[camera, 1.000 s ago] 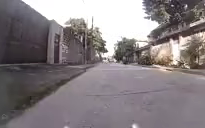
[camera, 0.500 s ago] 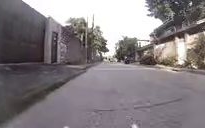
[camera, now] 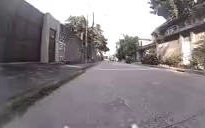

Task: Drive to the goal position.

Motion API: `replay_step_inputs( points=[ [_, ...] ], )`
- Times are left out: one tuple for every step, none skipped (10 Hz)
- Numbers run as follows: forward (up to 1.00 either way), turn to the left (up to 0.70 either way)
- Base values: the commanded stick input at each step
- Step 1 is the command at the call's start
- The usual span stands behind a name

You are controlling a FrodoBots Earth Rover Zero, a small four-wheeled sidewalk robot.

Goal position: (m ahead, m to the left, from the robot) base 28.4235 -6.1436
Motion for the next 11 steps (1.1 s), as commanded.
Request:
replay_step_inputs(
  points=[
    [1.0, 0.0],
    [1.0, 0.0],
    [1.0, 0.0],
    [1.0, 0.0],
    [1.0, 0.0],
    [1.0, 0.0],
    [1.0, 0.0],
    [1.0, 0.0],
    [1.0, 0.0],
    [1.0, 0.0],
    [1.0, 0.0]
  ],
)
